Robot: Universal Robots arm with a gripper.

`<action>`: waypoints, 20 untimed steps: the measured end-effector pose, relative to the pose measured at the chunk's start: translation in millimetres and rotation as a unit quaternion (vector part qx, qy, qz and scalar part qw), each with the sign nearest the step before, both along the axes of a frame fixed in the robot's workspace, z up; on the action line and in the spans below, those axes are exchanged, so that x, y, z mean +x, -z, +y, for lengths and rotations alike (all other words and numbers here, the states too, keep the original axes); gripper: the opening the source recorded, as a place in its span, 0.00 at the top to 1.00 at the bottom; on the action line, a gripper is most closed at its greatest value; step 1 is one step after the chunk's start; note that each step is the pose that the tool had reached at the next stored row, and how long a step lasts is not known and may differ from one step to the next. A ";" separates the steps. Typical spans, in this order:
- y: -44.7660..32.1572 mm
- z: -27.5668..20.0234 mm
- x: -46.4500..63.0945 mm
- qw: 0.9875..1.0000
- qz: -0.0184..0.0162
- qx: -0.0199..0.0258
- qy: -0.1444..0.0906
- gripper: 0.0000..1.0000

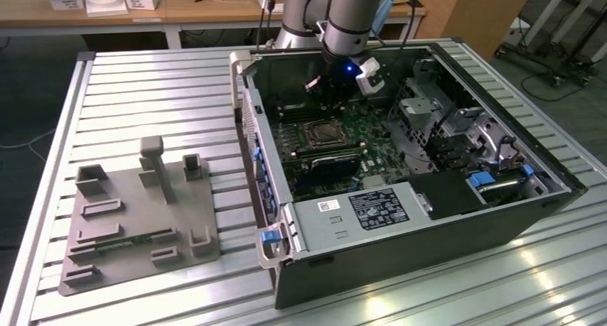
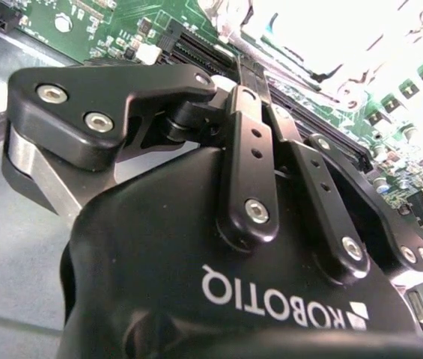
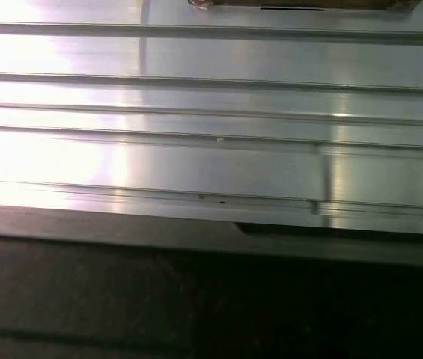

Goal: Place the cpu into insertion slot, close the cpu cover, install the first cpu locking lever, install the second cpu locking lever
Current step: 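Install the first cpu locking lever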

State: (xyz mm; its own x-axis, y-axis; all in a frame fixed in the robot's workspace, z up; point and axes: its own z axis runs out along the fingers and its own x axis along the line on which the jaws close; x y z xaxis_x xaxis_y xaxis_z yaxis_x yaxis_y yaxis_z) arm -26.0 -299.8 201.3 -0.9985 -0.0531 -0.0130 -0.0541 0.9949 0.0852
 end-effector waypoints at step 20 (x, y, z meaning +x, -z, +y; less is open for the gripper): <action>-1.4 -0.4 0.5 1.000 0.000 0.000 0.000 0.90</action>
